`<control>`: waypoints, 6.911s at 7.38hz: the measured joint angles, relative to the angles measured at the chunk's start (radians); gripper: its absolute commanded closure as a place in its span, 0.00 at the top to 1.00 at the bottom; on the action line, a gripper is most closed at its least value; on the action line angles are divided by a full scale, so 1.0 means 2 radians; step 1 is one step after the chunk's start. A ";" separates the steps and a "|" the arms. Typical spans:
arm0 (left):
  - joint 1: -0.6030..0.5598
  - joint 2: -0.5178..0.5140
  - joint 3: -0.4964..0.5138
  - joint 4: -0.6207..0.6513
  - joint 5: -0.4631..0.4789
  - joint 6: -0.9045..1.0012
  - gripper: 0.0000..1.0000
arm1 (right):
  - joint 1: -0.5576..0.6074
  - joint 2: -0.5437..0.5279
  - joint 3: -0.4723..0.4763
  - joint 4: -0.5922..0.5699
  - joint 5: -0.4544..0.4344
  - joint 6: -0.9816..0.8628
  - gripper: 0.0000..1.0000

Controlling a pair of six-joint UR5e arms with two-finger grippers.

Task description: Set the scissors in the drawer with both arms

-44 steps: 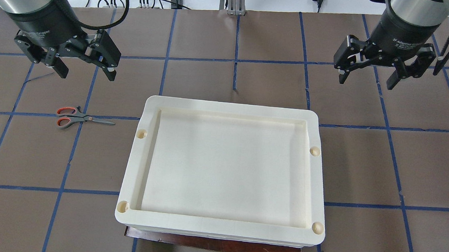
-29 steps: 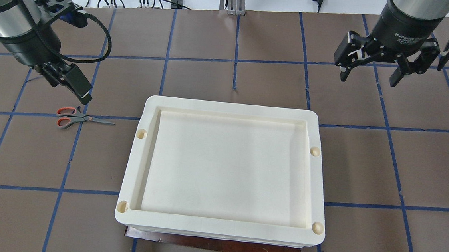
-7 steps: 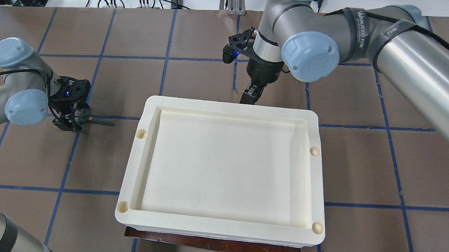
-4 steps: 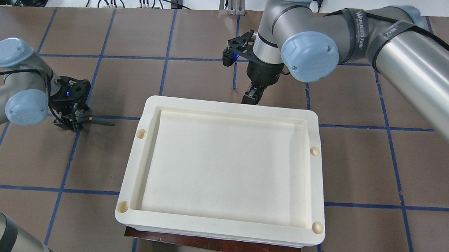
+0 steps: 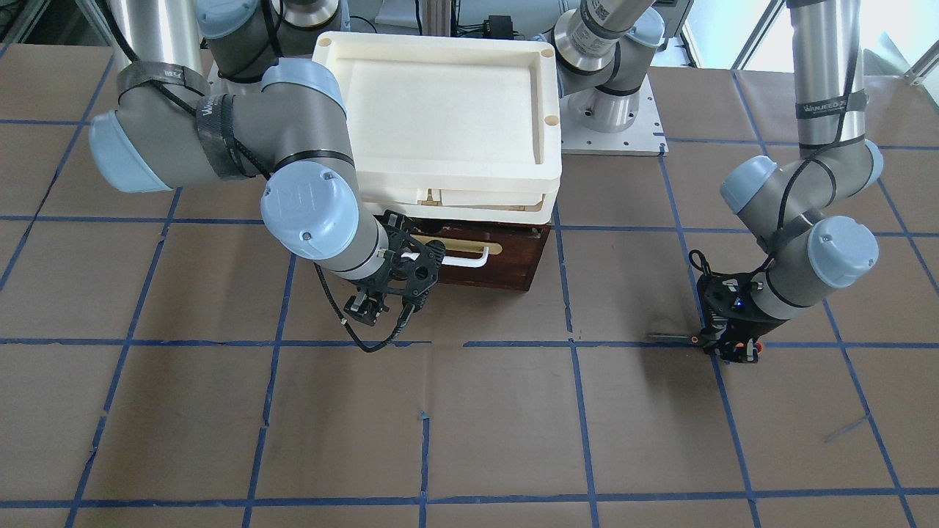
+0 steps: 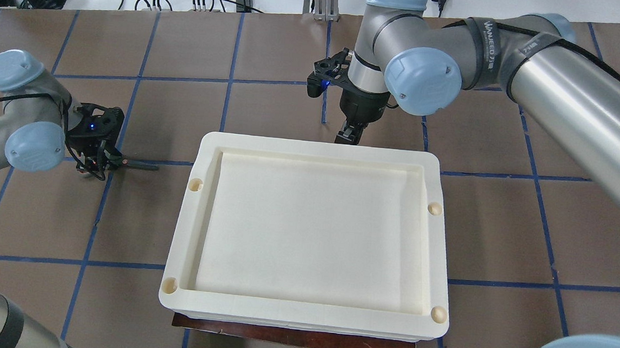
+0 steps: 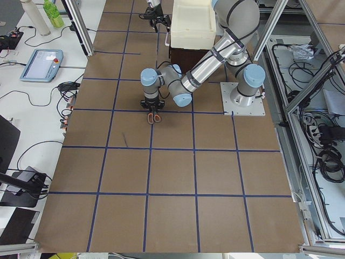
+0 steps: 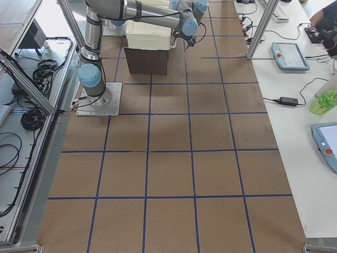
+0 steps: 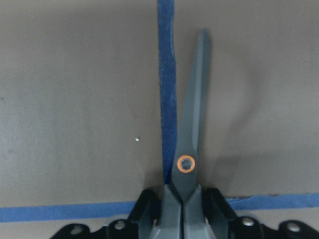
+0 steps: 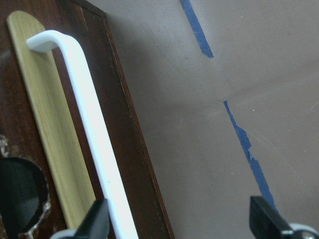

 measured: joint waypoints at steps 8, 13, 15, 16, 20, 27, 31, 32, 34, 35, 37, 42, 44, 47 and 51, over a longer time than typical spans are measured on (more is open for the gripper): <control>0.000 0.003 0.019 -0.007 0.000 0.005 0.16 | 0.000 0.000 -0.006 0.023 -0.001 0.000 1.00; 0.000 0.009 0.027 -0.014 -0.001 0.002 0.16 | 0.000 0.002 -0.001 0.024 -0.002 0.000 1.00; 0.000 0.010 0.036 -0.029 -0.001 0.002 0.16 | 0.000 0.004 -0.001 0.017 -0.003 -0.001 1.00; 0.000 0.010 0.037 -0.032 -0.001 0.002 0.16 | 0.000 0.005 -0.001 0.015 -0.004 -0.003 1.00; -0.001 0.018 0.043 -0.042 -0.003 0.001 0.16 | 0.000 0.006 0.000 0.006 -0.006 -0.010 1.00; -0.017 0.051 0.070 -0.105 -0.011 -0.011 0.16 | 0.000 0.007 0.010 -0.014 -0.013 -0.010 1.00; -0.031 0.067 0.076 -0.118 -0.015 -0.028 0.16 | -0.001 0.017 0.003 -0.036 -0.026 -0.009 1.00; -0.033 0.072 0.078 -0.122 -0.023 -0.030 0.16 | -0.001 0.021 -0.005 -0.038 -0.027 -0.008 1.00; -0.034 0.077 0.084 -0.136 -0.034 -0.032 0.16 | -0.002 0.033 -0.027 -0.038 -0.029 -0.007 1.00; -0.034 0.078 0.085 -0.139 -0.037 -0.032 0.16 | -0.004 0.039 -0.034 -0.039 -0.030 -0.007 1.00; -0.034 0.080 0.087 -0.143 -0.044 -0.033 0.16 | -0.007 0.050 -0.052 -0.038 -0.030 -0.007 1.00; -0.068 0.105 0.114 -0.200 -0.066 -0.060 0.16 | -0.012 0.087 -0.108 -0.037 -0.029 -0.004 1.00; -0.091 0.112 0.128 -0.218 -0.067 -0.079 0.16 | -0.015 0.102 -0.129 -0.037 -0.029 -0.003 1.00; -0.123 0.122 0.140 -0.231 -0.067 -0.117 0.16 | -0.022 0.122 -0.158 -0.036 -0.029 -0.003 1.00; -0.173 0.123 0.164 -0.244 -0.067 -0.177 0.16 | -0.026 0.140 -0.187 -0.036 -0.029 -0.002 1.00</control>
